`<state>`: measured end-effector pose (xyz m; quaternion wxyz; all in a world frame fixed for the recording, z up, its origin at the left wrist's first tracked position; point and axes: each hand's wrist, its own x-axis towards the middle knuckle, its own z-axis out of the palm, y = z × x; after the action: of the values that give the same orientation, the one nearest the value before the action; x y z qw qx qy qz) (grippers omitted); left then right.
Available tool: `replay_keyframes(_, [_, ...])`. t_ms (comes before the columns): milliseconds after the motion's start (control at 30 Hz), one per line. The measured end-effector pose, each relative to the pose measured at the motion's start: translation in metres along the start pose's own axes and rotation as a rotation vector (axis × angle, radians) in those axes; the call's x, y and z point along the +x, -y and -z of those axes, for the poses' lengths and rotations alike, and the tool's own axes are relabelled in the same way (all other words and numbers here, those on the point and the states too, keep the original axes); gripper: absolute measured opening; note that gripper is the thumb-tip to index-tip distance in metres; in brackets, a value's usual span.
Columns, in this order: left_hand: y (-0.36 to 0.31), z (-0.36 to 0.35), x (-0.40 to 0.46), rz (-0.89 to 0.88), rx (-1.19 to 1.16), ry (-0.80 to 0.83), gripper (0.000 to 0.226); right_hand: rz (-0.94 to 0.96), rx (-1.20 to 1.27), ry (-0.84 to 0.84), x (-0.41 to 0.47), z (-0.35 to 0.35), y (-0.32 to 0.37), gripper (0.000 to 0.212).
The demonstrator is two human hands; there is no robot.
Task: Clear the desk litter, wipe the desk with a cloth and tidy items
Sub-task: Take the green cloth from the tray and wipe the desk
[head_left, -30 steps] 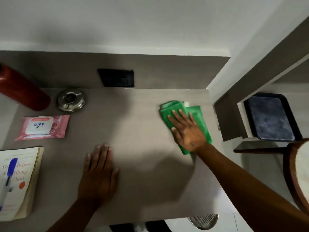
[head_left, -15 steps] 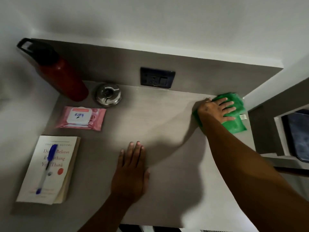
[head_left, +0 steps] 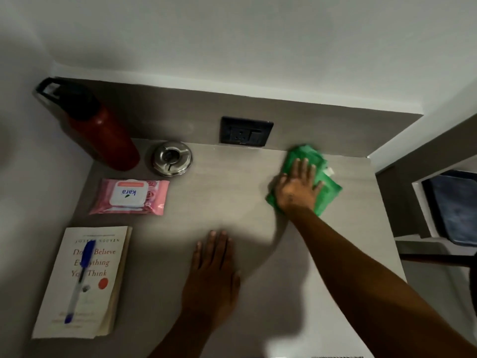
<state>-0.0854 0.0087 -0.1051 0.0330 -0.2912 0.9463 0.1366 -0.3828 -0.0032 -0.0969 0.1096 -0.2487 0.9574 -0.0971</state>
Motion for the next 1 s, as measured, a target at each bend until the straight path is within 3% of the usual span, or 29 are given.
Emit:
replay_keyframes(100, [0.003, -0.001, 0.002, -0.005, -0.019, 0.014, 0.071, -0.199, 0.018, -0.046, 0.018, 0.015, -0.040, 0.067])
replay_keyframes(300, [0.000, -0.002, 0.001, 0.018, -0.060, -0.029, 0.071, -0.291, 0.015, -0.052, 0.031, 0.008, -0.012, 0.073])
replay_keyframes(800, [0.030, 0.004, -0.019, -0.055, -0.025, -0.002, 0.073, -0.012, 0.021, -0.009, -0.039, -0.040, 0.148, 0.070])
replay_keyframes(1000, [0.052, 0.006, -0.034, -0.035, -0.007, -0.027, 0.073, 0.181, -0.031, 0.027, -0.058, -0.046, 0.154, 0.070])
